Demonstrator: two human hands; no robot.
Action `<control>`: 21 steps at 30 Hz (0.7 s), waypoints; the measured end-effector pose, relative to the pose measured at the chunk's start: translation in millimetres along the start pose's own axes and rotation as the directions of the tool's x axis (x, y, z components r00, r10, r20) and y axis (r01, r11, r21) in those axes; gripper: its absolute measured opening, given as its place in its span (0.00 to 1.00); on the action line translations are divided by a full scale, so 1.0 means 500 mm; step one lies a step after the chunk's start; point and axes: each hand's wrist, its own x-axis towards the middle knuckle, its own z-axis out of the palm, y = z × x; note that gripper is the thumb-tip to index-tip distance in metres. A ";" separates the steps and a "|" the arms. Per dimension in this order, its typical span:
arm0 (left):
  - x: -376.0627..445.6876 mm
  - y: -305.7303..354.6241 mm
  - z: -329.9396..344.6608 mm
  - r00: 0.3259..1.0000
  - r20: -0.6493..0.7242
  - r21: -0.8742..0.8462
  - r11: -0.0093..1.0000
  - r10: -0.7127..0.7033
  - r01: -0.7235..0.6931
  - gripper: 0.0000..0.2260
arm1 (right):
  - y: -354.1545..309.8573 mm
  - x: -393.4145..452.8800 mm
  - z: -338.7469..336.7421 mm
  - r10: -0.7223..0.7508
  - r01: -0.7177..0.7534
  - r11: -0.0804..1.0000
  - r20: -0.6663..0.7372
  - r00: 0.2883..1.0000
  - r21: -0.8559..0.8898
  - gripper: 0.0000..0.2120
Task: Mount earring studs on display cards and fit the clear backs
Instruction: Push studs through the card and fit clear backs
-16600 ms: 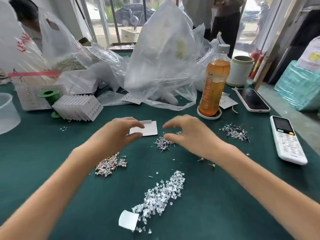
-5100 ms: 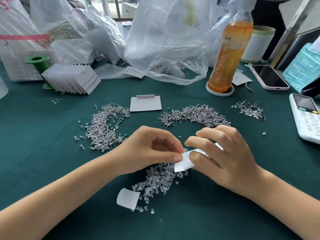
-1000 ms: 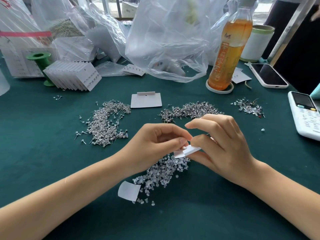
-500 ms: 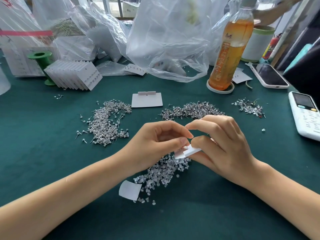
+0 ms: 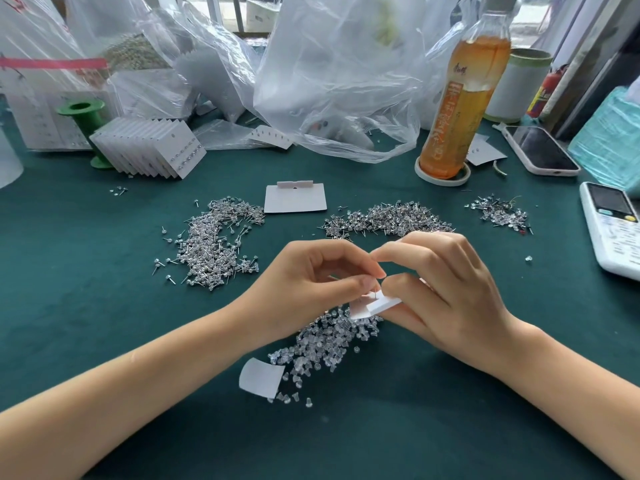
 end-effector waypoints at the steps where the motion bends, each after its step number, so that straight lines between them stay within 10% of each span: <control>1: 0.000 0.000 0.000 1.000 -0.002 0.001 1.000 0.001 -0.001 0.04 | 0.000 0.000 -0.001 0.001 -0.001 1.000 0.000 1.000 -0.001 0.13; 21: -0.003 0.004 0.000 1.000 0.011 0.065 0.998 -0.003 0.002 0.04 | -0.002 0.001 -0.007 -0.004 0.003 1.000 -0.023 1.000 -0.027 0.13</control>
